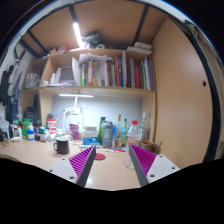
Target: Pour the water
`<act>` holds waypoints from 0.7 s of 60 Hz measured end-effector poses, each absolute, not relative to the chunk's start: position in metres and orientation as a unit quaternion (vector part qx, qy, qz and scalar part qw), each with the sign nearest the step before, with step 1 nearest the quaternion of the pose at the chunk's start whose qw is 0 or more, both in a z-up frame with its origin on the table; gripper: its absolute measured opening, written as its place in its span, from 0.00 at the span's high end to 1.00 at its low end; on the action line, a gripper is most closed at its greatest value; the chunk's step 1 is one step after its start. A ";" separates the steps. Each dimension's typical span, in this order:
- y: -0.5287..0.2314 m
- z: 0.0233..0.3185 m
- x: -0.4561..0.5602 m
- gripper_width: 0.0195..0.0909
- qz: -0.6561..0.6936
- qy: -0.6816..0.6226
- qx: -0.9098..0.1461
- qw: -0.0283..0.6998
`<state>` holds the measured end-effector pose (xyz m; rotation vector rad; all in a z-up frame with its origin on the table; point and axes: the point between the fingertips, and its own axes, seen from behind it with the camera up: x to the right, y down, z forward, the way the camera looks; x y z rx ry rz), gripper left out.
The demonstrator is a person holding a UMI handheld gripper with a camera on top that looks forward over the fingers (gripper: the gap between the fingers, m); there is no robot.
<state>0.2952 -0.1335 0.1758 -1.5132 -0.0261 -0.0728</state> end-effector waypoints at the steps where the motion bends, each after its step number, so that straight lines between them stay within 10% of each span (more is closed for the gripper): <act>1: -0.127 0.174 0.302 0.24 -0.035 -0.010 -0.688 0.725; 42: 0.113 0.092 0.426 0.24 -0.088 0.014 -0.732 0.676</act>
